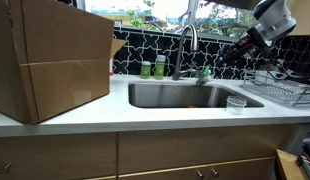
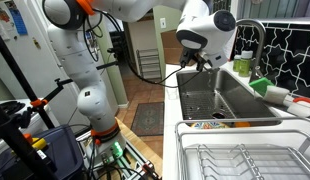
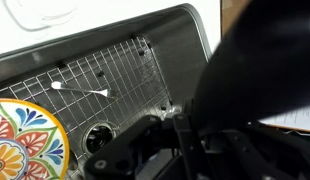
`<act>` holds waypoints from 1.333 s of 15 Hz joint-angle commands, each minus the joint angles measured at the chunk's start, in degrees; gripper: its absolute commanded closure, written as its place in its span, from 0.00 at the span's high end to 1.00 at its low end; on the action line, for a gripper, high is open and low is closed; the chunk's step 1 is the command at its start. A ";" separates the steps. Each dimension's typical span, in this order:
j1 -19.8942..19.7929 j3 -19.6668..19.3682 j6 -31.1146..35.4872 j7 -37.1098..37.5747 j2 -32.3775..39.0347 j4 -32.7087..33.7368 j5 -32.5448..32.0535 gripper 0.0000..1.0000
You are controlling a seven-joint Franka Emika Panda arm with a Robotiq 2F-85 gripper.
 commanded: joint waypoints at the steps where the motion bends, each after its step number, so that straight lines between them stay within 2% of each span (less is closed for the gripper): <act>1: -0.63 -0.74 -2.65 0.36 0.63 1.05 0.99 0.02; 10: -2.86 -2.68 -13.57 0.84 -0.78 0.93 -6.05 0.02; 20: -4.81 -5.12 -24.70 -7.05 0.15 3.41 -11.19 0.02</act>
